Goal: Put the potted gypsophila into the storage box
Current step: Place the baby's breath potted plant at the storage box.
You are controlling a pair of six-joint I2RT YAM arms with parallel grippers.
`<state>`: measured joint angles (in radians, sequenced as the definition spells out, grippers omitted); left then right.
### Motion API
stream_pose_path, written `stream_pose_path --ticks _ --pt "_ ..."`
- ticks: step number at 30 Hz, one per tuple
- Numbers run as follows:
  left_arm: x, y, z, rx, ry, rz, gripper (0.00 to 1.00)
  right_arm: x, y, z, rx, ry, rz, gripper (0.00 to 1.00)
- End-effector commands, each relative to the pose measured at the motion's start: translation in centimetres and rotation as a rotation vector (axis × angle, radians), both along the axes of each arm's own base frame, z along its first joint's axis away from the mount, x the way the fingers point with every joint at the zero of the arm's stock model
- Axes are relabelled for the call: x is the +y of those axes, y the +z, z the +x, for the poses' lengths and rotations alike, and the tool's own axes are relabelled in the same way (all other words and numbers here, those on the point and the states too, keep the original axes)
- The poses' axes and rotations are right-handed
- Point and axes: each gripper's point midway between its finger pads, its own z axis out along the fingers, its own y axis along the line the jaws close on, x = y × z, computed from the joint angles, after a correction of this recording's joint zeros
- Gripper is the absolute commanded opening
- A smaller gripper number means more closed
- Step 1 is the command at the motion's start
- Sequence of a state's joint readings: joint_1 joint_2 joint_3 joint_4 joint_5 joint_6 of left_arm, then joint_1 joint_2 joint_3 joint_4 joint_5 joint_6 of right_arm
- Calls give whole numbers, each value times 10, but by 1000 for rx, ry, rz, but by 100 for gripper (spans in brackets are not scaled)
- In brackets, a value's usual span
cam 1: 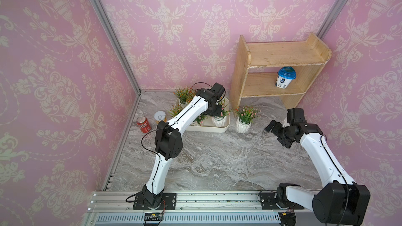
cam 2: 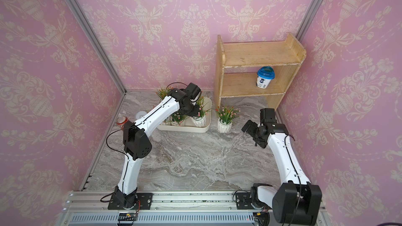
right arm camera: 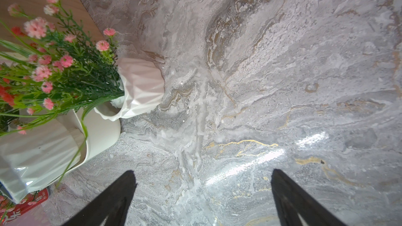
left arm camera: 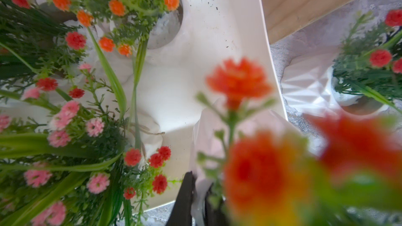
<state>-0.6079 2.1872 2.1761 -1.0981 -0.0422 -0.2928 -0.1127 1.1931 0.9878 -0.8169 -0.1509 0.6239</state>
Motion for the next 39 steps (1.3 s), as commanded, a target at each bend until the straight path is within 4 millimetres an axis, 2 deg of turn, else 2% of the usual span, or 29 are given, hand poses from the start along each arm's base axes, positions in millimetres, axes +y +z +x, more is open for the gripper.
stream_pose_path --ticks 1,17,31,39 --pt "14 -6 6 -9 13 40 0 0 -1 -7 4 13 -2 100" --pt "42 -32 1 25 58 75 0 0 -4 -8 8 13 2 100" --pt "48 -49 -5 66 60 89 0 1 -8 -8 18 14 7 100" --pt "51 -51 -5 70 68 93 7 1 -10 -7 23 16 12 100"
